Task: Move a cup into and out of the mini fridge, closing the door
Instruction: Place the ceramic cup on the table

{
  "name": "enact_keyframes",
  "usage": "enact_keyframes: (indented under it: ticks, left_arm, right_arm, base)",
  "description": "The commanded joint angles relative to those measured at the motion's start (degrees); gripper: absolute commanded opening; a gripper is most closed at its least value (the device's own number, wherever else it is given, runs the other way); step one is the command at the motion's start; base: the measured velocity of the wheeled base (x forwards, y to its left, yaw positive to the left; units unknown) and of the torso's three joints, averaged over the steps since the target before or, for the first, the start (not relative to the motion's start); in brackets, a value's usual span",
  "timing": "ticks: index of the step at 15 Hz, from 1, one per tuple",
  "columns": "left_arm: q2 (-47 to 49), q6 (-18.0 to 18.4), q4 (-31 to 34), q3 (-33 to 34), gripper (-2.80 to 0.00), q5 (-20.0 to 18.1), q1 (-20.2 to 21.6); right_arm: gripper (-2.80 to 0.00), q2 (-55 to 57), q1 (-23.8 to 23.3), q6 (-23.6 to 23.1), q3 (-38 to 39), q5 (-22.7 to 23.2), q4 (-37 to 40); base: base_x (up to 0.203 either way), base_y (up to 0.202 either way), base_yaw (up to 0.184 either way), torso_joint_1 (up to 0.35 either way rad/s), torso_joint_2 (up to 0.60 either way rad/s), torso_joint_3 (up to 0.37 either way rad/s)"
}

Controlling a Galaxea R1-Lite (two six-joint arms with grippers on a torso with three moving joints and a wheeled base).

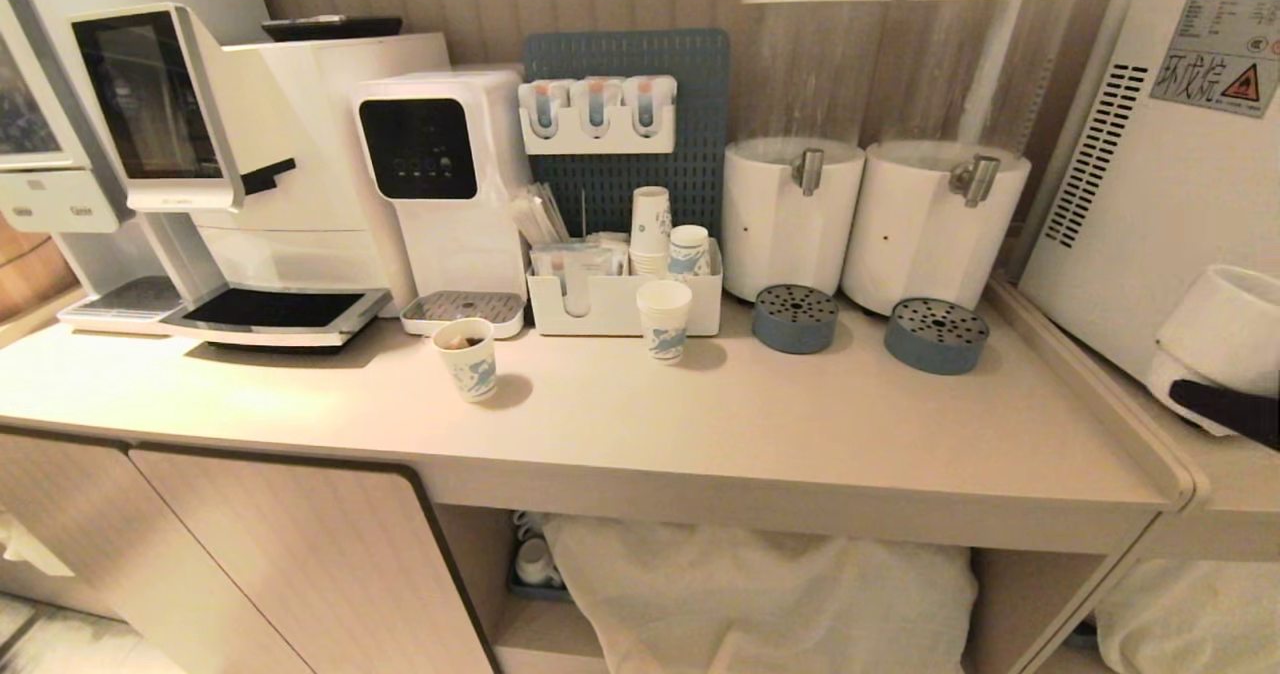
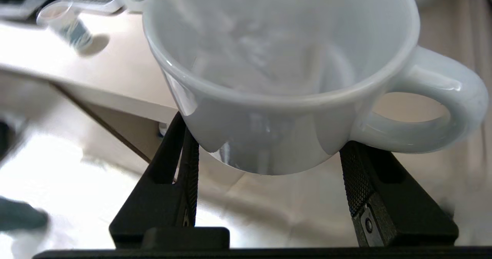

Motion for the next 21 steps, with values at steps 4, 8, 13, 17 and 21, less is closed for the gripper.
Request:
enact_keyframes:
  ticks: [4, 8, 13, 17, 21]
  left_arm:
    - [0.07, -0.21, -0.06, 0.00, -2.80, -0.02, 0.02]
    - [0.07, -0.30, -0.59, 0.17, -2.80, 0.16, 0.02]
    - [0.07, -0.30, -0.59, 0.17, -2.80, 0.16, 0.02]
    - [0.07, -0.30, -0.59, 0.17, -2.80, 0.16, 0.02]
    - [0.07, -0.30, -0.59, 0.35, -2.80, 0.16, 0.02]
  right_arm:
    - [-2.80, 19.74, -5.77, -7.96, 7.23, 12.85, -25.07]
    - [-2.80, 38.14, -5.20, -13.00, 7.69, 15.91, -41.75]
    - [-2.80, 57.01, -0.16, -13.98, -3.04, 12.60, -50.89]
    - [-2.80, 67.42, 2.71, -12.32, -14.97, 7.93, -48.97]
    - [-2.80, 71.48, 3.57, -12.07, -18.73, 5.11, -48.04]
  base:
    - [0.000, 0.000, 0.000, 0.000, 0.00, 0.000]
    - [0.000, 0.000, 0.000, 0.000, 0.00, 0.000]
    - [0.000, 0.000, 0.000, 0.000, 0.00, 0.000]
    - [0.000, 0.000, 0.000, 0.000, 0.00, 0.000]
    - [0.000, 0.000, 0.000, 0.000, 0.00, 0.000]
